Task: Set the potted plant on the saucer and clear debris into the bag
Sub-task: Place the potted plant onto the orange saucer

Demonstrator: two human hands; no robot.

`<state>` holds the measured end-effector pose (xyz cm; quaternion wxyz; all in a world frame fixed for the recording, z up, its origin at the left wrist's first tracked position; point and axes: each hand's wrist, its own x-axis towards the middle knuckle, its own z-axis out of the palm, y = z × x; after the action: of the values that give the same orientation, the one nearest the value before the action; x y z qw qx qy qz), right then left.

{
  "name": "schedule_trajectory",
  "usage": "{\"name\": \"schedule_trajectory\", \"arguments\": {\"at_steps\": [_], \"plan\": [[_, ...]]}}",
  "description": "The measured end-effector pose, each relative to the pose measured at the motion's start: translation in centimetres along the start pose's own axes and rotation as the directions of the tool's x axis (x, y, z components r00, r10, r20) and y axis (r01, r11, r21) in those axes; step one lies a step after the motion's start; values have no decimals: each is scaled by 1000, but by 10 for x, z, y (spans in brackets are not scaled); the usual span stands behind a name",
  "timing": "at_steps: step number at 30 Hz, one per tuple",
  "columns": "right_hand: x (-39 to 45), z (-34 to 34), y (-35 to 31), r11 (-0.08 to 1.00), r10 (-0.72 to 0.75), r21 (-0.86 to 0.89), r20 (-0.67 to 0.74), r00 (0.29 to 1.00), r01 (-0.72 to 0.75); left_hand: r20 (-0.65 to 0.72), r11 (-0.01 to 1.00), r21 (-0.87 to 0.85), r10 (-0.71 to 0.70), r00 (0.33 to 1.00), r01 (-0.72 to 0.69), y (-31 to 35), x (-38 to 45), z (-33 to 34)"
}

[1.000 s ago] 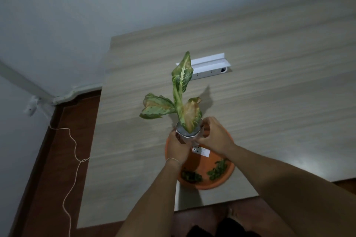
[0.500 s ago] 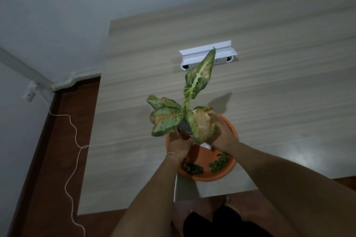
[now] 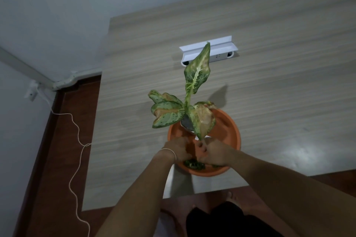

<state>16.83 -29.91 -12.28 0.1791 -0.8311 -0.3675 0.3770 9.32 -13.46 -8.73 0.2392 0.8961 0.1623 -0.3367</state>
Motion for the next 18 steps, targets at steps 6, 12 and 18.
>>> {"name": "schedule_trajectory", "arguments": {"at_steps": [6,12,18], "plan": [[9,15,-14,967,-59,-243,98,993,82,45,975,211,58,997,-66,3,4,14],[12,24,-26,960,-5,-279,19,1000,10,-23,964,255,85,996,-76,-1,8,27],[14,29,-33,948,53,-312,-31,998,-60,-70,966,245,96,993,-76,-2,9,29]]}}
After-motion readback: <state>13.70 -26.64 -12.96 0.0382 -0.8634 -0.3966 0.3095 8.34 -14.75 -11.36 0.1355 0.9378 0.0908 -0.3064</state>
